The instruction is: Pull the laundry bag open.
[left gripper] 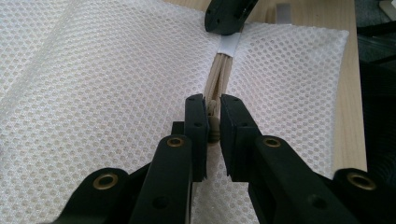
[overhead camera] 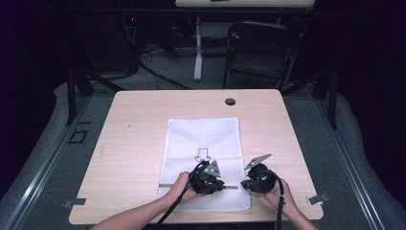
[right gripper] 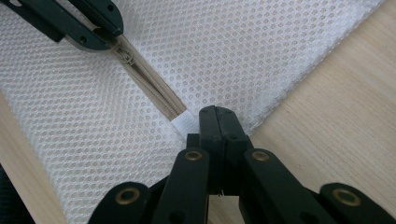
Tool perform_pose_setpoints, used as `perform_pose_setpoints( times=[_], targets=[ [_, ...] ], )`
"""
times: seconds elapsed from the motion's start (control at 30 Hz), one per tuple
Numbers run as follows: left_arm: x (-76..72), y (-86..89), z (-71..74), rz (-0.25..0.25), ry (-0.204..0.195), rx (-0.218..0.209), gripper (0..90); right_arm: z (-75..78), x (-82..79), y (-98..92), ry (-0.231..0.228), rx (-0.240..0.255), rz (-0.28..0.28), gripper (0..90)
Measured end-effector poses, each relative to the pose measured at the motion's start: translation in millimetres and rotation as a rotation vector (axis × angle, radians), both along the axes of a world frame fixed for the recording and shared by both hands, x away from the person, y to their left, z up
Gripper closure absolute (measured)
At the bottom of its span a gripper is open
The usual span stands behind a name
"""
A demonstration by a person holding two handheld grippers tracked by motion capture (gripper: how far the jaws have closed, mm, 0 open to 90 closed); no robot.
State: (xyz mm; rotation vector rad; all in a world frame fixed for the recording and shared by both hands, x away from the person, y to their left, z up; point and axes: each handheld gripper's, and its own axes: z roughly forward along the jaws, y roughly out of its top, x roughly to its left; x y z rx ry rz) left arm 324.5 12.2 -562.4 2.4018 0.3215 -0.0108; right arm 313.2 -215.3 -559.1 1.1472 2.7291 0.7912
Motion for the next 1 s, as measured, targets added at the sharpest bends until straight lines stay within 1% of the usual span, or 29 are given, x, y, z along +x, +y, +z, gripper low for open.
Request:
perform_pose_setpoints(
  times=[0.03, 0.07, 0.1, 0.13, 0.2, 0.3, 0.33, 0.4, 0.43, 0.47, 0.5, 0.53, 0.57, 0.6, 0.63, 0.67, 0.77, 0.83, 0.93, 1.0],
  targets=[
    [0.2, 0.6, 0.1, 0.000, -0.002, 0.007, 81.9, 0.1, -0.1, 0.1, 0.001, -0.001, 0.000, 90.0],
    [0.2, 1.5, 0.0, 0.004, 0.002, 0.001, 81.9, 0.2, -0.2, 0.3, 0.000, -0.002, -0.001, 90.0],
    [0.5, 2.9, 0.5, 0.002, -0.001, 0.005, 81.9, 0.2, -0.1, 0.3, 0.001, -0.003, 0.001, 90.0],
    [0.6, 3.7, 0.4, 0.000, 0.001, -0.002, 81.9, 0.6, 0.0, 0.2, -0.001, -0.013, 0.003, 90.0],
    [-0.3, 4.5, 1.1, -0.002, -0.003, 0.004, 81.9, 0.2, 0.0, 0.2, 0.002, -0.002, 0.002, 90.0],
    [0.0, 8.1, 1.5, 0.001, -0.004, 0.015, 81.9, 0.4, 0.0, 0.3, -0.001, -0.011, 0.002, 90.0],
    [0.3, 9.5, 1.0, 0.002, 0.001, 0.005, 81.9, 0.4, 0.1, 0.2, -0.001, -0.011, 0.003, 90.0],
    [-0.3, 9.7, 1.1, -0.002, -0.005, 0.006, 81.9, 0.3, 0.1, 0.2, 0.002, -0.003, 0.003, 90.0],
    [-0.6, 9.7, 1.4, -0.002, -0.008, 0.010, 81.9, 0.2, 0.1, 0.2, 0.002, -0.002, 0.002, 90.0],
    [-0.5, 9.7, 1.5, -0.003, -0.009, 0.010, 81.9, 0.5, 0.1, 0.2, 0.000, -0.013, 0.003, 90.0],
    [-0.2, 10.4, 1.7, -0.004, -0.011, 0.020, 81.9, 0.4, 0.1, 0.2, -0.001, -0.011, 0.003, 90.0],
    [0.5, 11.6, 1.1, -0.003, -0.003, 0.009, 81.9, 0.6, 0.1, 0.2, 0.000, -0.013, 0.004, 90.0],
    [0.2, 12.8, 1.8, -0.001, -0.002, 0.023, 81.9, 0.6, 0.1, 0.2, 0.000, -0.013, 0.004, 90.0],
    [0.5, 13.4, 0.6, -0.006, -0.003, 0.006, 81.9, 0.5, 0.1, 0.2, -0.001, -0.012, 0.004, 90.0],
    [0.1, 13.8, 1.1, -0.002, -0.004, 0.015, 81.9, 0.3, 0.1, 0.3, 0.003, -0.002, 0.002, 90.0],
    [0.0, 14.3, 1.2, -0.003, -0.003, 0.009, 81.9, 0.5, 0.2, 0.1, 0.000, -0.011, 0.003, 90.0],
    [-0.7, 14.3, 1.9, -0.006, -0.010, 0.009, 81.9, 0.5, 0.4, 0.0, -0.001, -0.013, 0.008, 90.0],
    [-0.1, 15.4, 2.1, -0.006, -0.009, 0.020, 81.9, 0.4, 0.4, 0.0, -0.002, -0.013, 0.006, 90.0],
    [0.4, 17.3, 1.8, -0.007, 0.003, 0.008, 81.9, 0.4, 0.3, 0.0, -0.002, -0.012, 0.007, 90.0],
    [-0.5, 16.6, 2.0, -0.011, -0.006, 0.016, 81.9, 0.4, 0.5, -0.2, -0.001, -0.010, 0.008, 90.0]
  ],
)
